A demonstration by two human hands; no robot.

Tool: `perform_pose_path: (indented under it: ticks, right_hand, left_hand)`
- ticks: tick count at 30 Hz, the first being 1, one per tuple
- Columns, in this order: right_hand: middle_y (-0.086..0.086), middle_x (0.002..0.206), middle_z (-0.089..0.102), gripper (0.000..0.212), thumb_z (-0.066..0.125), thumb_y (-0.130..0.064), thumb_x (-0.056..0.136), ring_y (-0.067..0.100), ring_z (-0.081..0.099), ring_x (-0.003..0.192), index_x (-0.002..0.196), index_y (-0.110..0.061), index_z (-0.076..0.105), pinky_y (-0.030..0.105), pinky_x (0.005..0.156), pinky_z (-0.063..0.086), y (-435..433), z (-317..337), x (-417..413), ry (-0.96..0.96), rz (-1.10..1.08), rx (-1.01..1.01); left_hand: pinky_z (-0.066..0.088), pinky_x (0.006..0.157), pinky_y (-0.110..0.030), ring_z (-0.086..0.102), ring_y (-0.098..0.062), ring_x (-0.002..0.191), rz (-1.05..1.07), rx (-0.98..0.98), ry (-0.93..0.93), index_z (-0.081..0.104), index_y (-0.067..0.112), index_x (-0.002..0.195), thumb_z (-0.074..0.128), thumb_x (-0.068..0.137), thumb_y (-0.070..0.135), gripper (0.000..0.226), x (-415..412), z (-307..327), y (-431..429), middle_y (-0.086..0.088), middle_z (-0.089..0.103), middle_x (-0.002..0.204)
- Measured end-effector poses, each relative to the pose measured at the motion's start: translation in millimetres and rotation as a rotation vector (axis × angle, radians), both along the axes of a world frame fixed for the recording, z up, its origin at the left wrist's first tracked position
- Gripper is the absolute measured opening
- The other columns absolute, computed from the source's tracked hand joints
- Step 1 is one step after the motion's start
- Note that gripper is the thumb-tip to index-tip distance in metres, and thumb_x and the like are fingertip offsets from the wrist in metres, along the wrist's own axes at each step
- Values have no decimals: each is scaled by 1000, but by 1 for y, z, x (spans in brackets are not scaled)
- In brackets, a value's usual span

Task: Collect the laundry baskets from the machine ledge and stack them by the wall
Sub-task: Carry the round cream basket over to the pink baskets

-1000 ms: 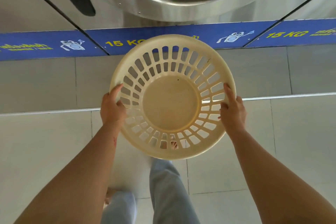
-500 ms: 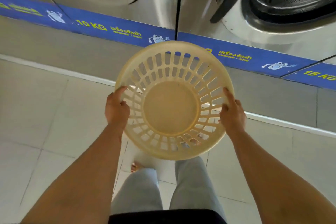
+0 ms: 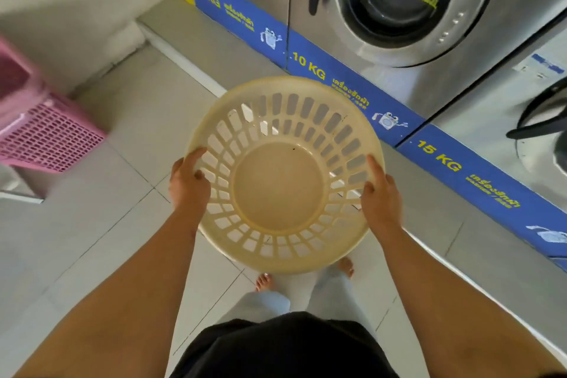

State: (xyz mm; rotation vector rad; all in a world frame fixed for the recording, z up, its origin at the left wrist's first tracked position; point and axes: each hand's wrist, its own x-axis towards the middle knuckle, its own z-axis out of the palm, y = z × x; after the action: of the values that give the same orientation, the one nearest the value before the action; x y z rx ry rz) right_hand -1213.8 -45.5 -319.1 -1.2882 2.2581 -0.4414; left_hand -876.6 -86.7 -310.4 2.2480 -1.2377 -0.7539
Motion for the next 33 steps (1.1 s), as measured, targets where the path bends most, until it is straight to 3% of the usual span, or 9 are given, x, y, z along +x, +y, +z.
perform_pose_path:
  ticks: [3, 7, 12, 18, 22, 33]
  right_hand:
    - [11, 128, 51, 59, 40, -13, 98, 39, 57, 106, 147, -45, 30, 44, 89, 44, -34, 8, 44, -11, 105, 13]
    - [11, 129, 51, 60, 40, -12, 97, 38, 57, 106, 147, -44, 31, 44, 89, 45, -82, 11, 95, -11, 246, 10]
    - [11, 128, 51, 60, 40, -13, 96, 37, 56, 107, 146, -45, 31, 44, 91, 46, -162, 6, 153, -25, 390, 10]
    - [9, 129, 53, 58, 41, -15, 96, 34, 58, 106, 144, -47, 33, 42, 89, 45, -271, 1, 220, 1, 549, 41]
    - [11, 121, 55, 59, 42, -13, 96, 35, 58, 103, 146, -43, 33, 42, 87, 46, -341, 7, 264, 28, 637, 49]
    - [12, 122, 52, 57, 38, -13, 98, 37, 59, 101, 147, -42, 32, 42, 85, 45, -506, 5, 402, 71, 712, 60]
  left_hand:
    - [39, 70, -25, 47, -16, 88, 92, -2, -7, 54, 41, 129, 41, 91, 1, 57, 48, 4, 2, -1, 51, 131]
    - [33, 55, -13, 49, -13, 84, 220, -16, 10, 56, 42, 127, 43, 90, -1, 59, 96, 6, -3, -1, 53, 128]
    - [31, 53, -14, 50, -16, 87, 342, -12, 11, 56, 41, 127, 42, 88, -3, 61, 148, 1, -32, -4, 54, 127]
    - [33, 53, -18, 49, -18, 83, 477, 21, -2, 55, 41, 127, 44, 88, -2, 59, 204, -2, -95, -4, 54, 124]
    - [38, 61, -25, 49, -19, 83, 553, 43, -21, 56, 39, 128, 45, 89, 0, 56, 238, -2, -143, -5, 55, 125]
    - [40, 66, -29, 52, -21, 84, 645, 42, 31, 57, 36, 129, 46, 87, -1, 57, 352, -18, -275, -5, 56, 125]
